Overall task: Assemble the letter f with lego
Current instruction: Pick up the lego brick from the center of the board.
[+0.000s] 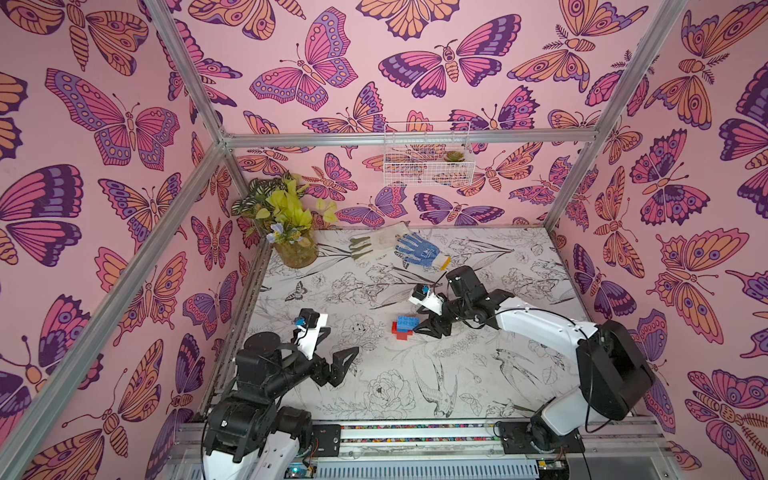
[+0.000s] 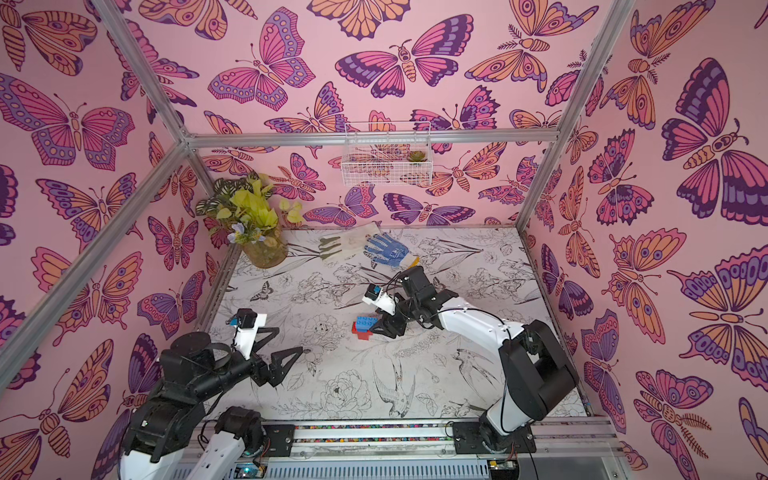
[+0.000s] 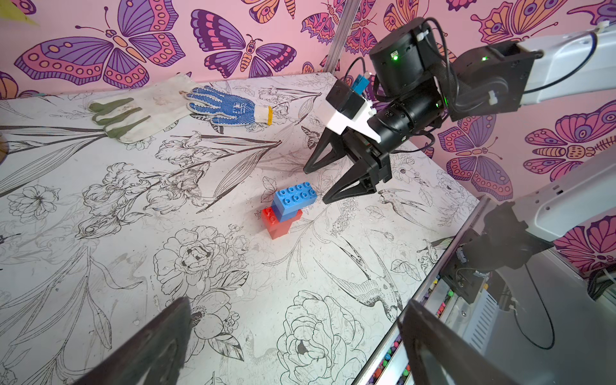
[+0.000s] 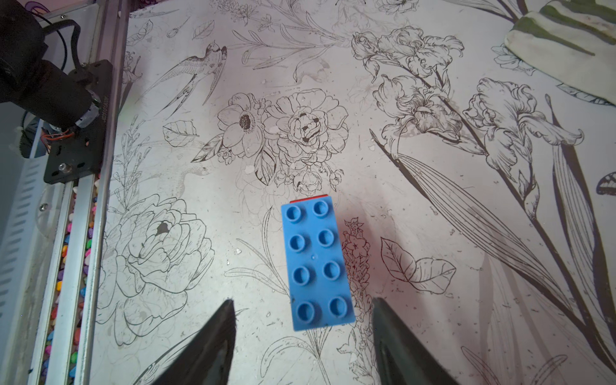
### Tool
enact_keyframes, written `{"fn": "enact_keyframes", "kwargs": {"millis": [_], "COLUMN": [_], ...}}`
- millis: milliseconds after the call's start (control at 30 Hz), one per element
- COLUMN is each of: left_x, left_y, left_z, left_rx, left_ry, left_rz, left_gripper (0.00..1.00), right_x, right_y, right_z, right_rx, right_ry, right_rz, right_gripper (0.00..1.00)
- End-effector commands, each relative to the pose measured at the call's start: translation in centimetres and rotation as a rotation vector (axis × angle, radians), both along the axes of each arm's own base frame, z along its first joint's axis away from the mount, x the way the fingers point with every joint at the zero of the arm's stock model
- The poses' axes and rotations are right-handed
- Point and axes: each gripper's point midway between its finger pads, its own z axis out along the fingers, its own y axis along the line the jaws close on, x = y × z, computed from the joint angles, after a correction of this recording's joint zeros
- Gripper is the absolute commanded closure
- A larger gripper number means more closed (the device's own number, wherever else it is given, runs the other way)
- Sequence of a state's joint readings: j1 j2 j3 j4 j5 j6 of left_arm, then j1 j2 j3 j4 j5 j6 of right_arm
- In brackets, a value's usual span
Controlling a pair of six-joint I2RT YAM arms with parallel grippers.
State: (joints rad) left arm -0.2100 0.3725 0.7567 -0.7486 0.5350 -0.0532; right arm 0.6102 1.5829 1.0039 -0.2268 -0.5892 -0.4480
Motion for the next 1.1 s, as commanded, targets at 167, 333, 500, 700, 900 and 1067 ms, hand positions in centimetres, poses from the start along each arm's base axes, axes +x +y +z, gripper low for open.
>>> {"fn": "enact_keyframes", "kwargs": {"millis": [167, 333, 500, 700, 900, 1067], "left_x": [0.0, -0.1, -0.1, -0.1, 0.0, -0.1], "left_y": [-0.4, -0.4, -0.4, -0.4, -0.4, -0.4], "left_z": [0.0, 0.0, -0.1, -0.1, -0.1, -0.1], "left_rx": [-0.011, -0.012, -0.011, -0.011, -0.011, -0.012], "left_ry": [-0.006, -0.005, -0.003, -0.004, -0.003, -0.006], "left_rz": [-0.023, -0.024, -0.026, -0.025, -0.025, -0.025], "left_gripper": [0.01, 0.01, 0.01, 0.01, 0.01, 0.01], "right_x": [-0.3, -0.2, 0.1, 0.3, 0.3, 0.4], "right_y": [0.1, 0.2, 0.4, 0.6, 0.8, 0.8], "right_z": [-1.6, -2.0, -2.2, -2.3, -2.4, -2.3], "right_rx": [-0.038, -0.047, -0.045, -0.046, -0.046, -0.044], "right_ry": [0.065, 0.077, 0.081, 0.092, 0.103, 0.103], "right_rz": [0.038, 0.036, 0.034, 0.034, 0.035, 0.033], "right_gripper": [0.35, 0.35, 0.35, 0.4, 0.53, 0.62]}}
